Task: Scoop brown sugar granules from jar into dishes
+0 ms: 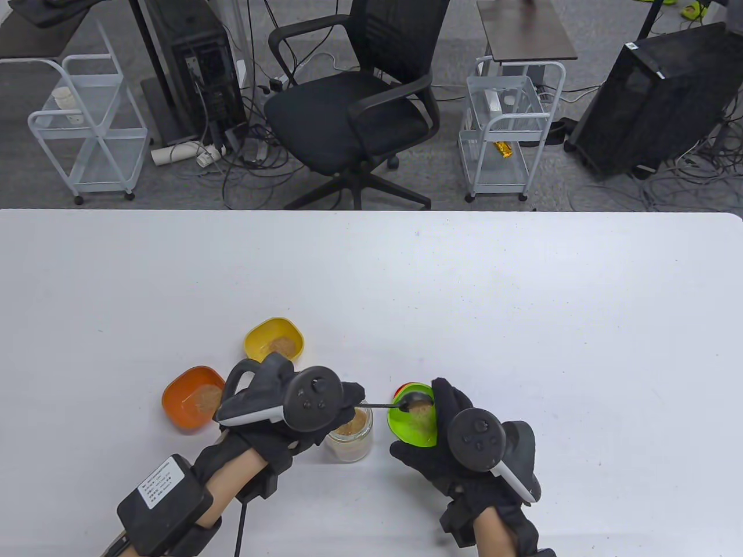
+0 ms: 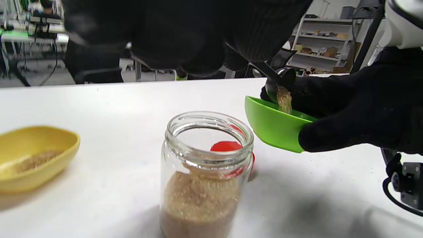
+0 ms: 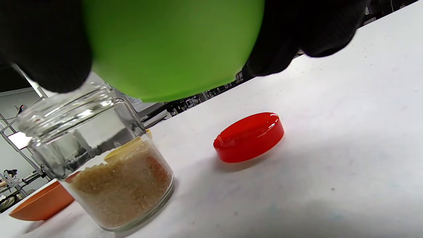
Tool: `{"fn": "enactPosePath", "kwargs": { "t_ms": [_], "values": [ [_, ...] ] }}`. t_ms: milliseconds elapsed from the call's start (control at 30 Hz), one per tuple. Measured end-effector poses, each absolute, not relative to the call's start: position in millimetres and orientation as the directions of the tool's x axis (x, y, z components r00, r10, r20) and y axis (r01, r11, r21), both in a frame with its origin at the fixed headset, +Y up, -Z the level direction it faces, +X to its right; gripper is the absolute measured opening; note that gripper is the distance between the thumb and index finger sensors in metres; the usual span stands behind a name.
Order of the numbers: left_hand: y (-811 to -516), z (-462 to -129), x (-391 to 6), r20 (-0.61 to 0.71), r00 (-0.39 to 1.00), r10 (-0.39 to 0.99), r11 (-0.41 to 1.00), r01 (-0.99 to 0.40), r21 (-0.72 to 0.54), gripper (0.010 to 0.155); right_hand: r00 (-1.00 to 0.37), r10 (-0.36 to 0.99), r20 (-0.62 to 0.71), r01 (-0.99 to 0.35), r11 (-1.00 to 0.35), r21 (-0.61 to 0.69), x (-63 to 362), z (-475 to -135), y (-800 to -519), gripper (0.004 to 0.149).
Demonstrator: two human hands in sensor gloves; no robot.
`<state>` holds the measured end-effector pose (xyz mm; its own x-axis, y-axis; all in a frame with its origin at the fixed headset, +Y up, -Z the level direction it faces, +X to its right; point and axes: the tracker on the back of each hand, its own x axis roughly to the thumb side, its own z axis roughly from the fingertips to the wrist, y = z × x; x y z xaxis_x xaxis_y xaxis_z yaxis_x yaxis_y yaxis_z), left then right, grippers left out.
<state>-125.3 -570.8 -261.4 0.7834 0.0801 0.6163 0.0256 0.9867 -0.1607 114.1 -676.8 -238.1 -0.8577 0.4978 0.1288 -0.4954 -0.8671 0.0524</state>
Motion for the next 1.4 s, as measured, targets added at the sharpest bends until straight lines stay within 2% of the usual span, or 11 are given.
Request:
{"fn": "enactPosePath", "kwargs": {
  "t_ms": [200,433,767,1000,1267,1400],
  "values": [
    [-578.9,-239.5,-128.2,0.647,0.759,-0.077,0.997,0.060,0.049,0.044,-0.854,0.506,0.125,-0.505,-0.862,0.040,116.5,-237.7,-676.3,0.113],
    [-587.0,-235.4,-134.8,0.651,0.753,-0.099,0.994,0.050,0.094,0.045,-0.854,0.506,0.122,-0.505,-0.862,0.035,117.0,-237.7,-676.4,0.113],
    [-582.3,-252.6,-171.5,0.598,0.789,0.138,0.988,-0.152,-0.026,0.045,-0.855,0.505,0.120,-0.504,-0.863,0.042,117.6,-238.2,-676.0,0.113],
    [-587.4,-252.7,-202.9,0.557,0.810,0.185,0.977,-0.211,-0.018,0.045,-0.856,0.503,0.118,-0.501,-0.864,0.047,117.3,-238.4,-676.1,0.113],
    [-610.8,-244.8,-224.0,0.528,0.829,0.186,0.972,-0.233,0.023,0.045,-0.860,0.499,0.108,-0.495,-0.867,0.059,117.2,-238.2,-677.3,0.113],
    [-621.0,-243.4,-235.8,0.522,0.812,0.261,0.948,-0.317,0.018,0.045,-0.862,0.496,0.102,-0.492,-0.869,0.060,116.8,-237.6,-677.9,0.113]
  ]
}}
